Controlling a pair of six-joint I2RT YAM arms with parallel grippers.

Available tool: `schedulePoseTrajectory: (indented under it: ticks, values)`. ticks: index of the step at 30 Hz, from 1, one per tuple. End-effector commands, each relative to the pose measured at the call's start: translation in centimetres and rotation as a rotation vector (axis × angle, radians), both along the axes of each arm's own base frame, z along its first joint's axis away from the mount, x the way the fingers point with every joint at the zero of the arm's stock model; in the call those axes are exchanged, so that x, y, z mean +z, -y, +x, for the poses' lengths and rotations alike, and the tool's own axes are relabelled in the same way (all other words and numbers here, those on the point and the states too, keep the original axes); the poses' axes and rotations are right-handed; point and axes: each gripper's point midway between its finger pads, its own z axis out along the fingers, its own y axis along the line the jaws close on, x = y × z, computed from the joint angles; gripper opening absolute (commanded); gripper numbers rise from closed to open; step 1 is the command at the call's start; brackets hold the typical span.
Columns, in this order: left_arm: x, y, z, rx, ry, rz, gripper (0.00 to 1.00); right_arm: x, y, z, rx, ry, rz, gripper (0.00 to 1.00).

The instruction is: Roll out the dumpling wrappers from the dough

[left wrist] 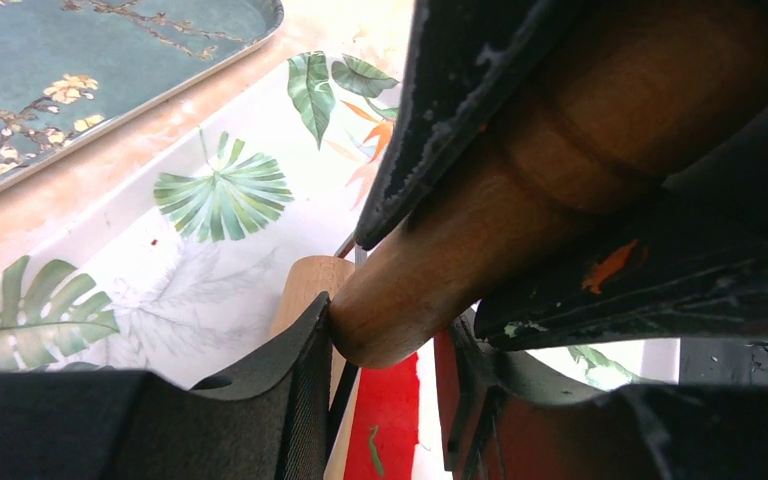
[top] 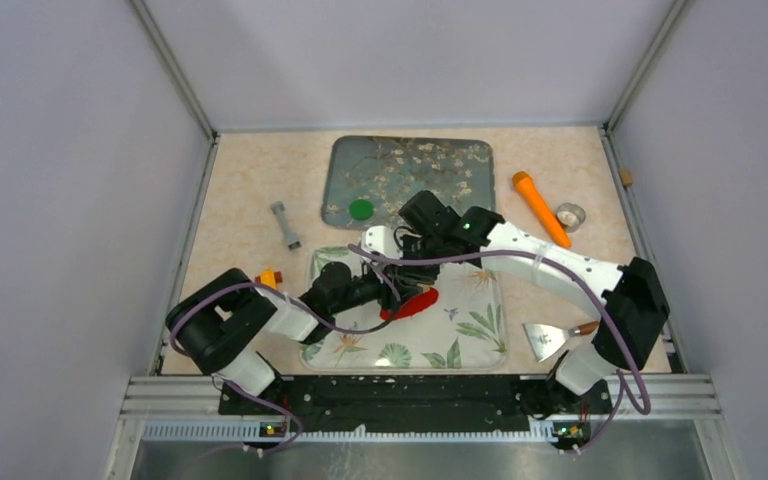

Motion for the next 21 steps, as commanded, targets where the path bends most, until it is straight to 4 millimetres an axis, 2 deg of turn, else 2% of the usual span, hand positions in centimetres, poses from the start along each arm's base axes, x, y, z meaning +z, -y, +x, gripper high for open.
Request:
schedulePoseTrajectory:
  ticks: [1,9,15,18,21]
  values:
    - [-3.8,0.2,-2.2,0.004,-0.219,0.047,0.00,-3.3,1.0,-6.9,0.129,-0.248,-0.036,0.00]
    - [-6.3,0.5,-4.2,-0.015,-0.357,0.067,0.00,-3.7,1.6,-8.1,0.130,-0.300,-0.029,0.00]
    - [-5.4,1.2,-5.9,-0.081,-0.327,0.034,0.00,-2.6,1.3,-8.5,0.120,-0.326,-0.009,0.00]
    - [-4.1,1.6,-4.4,-0.054,-0.226,0.015,0.00,-1.7,1.1,-8.0,0.111,-0.294,0.002,0.00]
    - [-1.6,1.2,-1.4,0.010,-0.071,0.002,0.00,1.1,-0.2,-5.5,0.074,-0.171,0.067,0.00]
